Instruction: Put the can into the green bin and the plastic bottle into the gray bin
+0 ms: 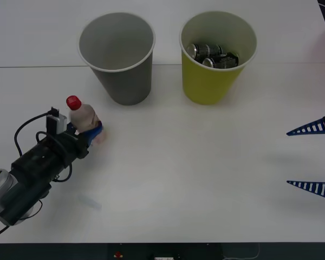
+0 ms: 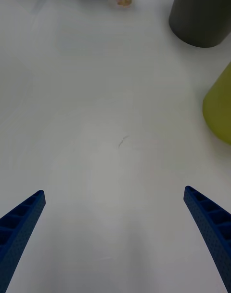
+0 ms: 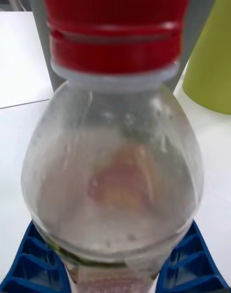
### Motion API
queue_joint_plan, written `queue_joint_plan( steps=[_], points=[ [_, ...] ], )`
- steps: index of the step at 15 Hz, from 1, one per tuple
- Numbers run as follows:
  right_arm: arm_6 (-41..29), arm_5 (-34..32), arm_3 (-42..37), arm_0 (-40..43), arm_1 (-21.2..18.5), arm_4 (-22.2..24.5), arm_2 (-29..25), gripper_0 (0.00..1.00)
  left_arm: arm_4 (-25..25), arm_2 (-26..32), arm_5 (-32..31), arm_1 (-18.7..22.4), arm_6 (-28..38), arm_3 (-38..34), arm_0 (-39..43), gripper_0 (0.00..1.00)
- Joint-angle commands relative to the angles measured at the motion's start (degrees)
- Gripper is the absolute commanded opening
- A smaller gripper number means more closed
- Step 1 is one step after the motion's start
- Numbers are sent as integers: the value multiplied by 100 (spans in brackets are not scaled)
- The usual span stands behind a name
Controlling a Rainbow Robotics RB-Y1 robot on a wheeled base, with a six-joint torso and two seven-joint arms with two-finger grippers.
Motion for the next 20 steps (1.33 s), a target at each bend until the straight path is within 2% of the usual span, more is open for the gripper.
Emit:
queue_joint_plan(
  steps=[1,5,8,9,11,13,16,19,20],
  points=[
    [0,0,0,0,0,0,0,100,-45,1,-149,24,22,-1,12,0],
    [0,0,0,0,0,0,0,100,34,71,-764,350,136,-53,83,0],
    [0,0,0,0,0,0,0,100,-72,300,-1151,675,295,-466,373,0],
    [0,0,0,0,0,0,0,100,-212,379,-1230,815,585,-686,513,0],
    [0,0,0,0,0,0,0,100,-775,598,-1388,1088,1455,-1231,794,0],
    [0,0,0,0,0,0,0,100,-1452,1055,-1942,1193,2624,-1688,1014,0],
    [0,0,0,0,0,0,0,100,-2181,1706,-2865,1202,4311,-2207,1032,0],
    [0,0,0,0,0,0,0,100,-2911,2057,-3190,1290,6166,-3077,1023,0],
    [0,0,0,0,0,0,0,100,-3095,2093,-3190,1360,6596,-3323,1032,0]
  ],
)
